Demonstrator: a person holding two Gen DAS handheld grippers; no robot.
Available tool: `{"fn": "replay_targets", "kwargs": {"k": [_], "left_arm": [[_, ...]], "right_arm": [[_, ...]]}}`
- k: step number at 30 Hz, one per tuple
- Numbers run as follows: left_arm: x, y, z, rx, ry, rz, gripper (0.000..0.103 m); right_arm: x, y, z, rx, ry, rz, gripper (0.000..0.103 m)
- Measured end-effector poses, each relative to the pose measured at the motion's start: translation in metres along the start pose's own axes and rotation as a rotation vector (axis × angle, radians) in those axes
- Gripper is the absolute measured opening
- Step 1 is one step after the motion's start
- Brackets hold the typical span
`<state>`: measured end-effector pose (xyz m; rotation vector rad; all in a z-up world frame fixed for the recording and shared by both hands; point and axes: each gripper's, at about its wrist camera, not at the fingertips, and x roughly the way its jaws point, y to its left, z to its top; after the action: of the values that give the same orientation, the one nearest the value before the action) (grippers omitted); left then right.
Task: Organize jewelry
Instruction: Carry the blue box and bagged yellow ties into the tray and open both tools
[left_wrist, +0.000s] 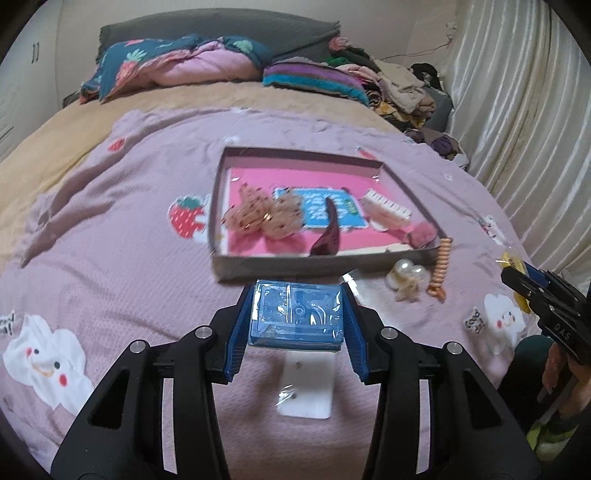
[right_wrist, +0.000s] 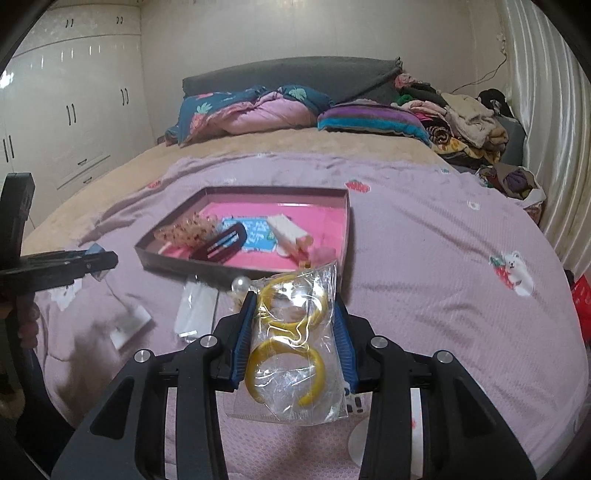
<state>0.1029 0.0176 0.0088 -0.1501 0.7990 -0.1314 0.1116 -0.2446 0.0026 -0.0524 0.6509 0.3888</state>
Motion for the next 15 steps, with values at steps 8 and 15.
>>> {"fn": "replay_targets", "kwargs": {"k": [8, 15], "left_arm": [[-0.005, -0.019, 0.020, 0.027, -0.035, -0.023, 0.036], [-0.006, -0.030, 0.044, 0.054, -0.074, -0.032, 0.036]], "right_arm": [[-0.005, 0.002, 0.026, 0.003, -0.047, 0.017, 0.038], [-0.006, 0.003, 0.049, -0.004, -0.091, 0.016, 0.038]]}}
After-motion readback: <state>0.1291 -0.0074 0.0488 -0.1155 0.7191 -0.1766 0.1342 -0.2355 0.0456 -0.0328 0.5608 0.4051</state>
